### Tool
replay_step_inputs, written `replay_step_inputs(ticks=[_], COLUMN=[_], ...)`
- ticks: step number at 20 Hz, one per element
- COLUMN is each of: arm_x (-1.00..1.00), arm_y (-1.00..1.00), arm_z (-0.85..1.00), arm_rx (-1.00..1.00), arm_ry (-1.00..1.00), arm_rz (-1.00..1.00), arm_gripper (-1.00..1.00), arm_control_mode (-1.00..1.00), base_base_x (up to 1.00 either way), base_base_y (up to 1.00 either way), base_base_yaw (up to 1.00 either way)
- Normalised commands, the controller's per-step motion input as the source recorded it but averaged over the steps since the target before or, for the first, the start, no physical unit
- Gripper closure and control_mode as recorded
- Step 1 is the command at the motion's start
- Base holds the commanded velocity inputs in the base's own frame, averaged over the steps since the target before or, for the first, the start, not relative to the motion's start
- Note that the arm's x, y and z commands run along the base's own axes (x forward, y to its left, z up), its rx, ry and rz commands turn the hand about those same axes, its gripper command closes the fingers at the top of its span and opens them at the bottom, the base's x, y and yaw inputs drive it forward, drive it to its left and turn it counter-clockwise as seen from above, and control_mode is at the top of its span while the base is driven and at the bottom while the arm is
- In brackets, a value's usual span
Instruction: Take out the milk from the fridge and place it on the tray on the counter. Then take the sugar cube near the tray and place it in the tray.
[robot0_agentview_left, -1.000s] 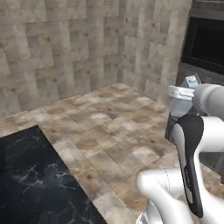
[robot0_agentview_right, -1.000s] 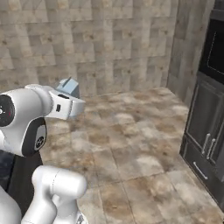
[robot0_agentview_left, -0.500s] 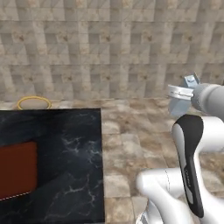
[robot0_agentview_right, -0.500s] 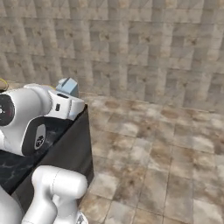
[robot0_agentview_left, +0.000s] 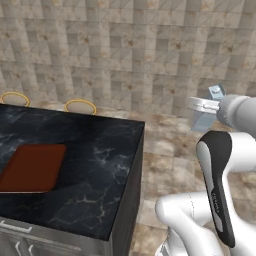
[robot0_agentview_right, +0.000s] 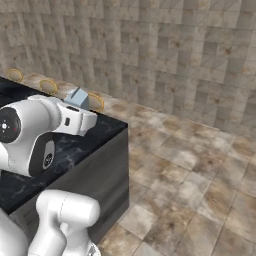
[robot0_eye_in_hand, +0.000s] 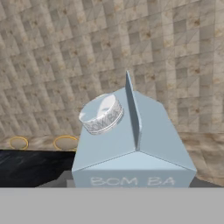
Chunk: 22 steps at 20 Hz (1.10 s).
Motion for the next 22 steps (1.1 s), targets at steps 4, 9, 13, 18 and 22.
replay_step_inputs(ticks=[4,9,13,18,22], arm_x=[0.0,0.0,0.0,0.0,0.0], arm_y=[0.0,0.0,0.0,0.0,0.0], arm_z=[0.0,0.0,0.0,0.0,0.0], arm_rx=[0.0,0.0,0.0,0.0,0.0], arm_ry=[0.0,0.0,0.0,0.0,0.0], arm_rz=[0.0,0.0,0.0,0.0,0.0], arm_gripper=[1.0,1.0,1.0,1.0,1.0], arm_control_mode=[1.0,1.0,1.0,1.0,1.0], base_base_x=[-1.0,-1.0,-1.0,-0.94,-0.41], base_base_y=[0.91,0.98,0.77,-1.0,-0.72], base_base_yaw=[0.27,0.14,0.01,0.19,0.19])
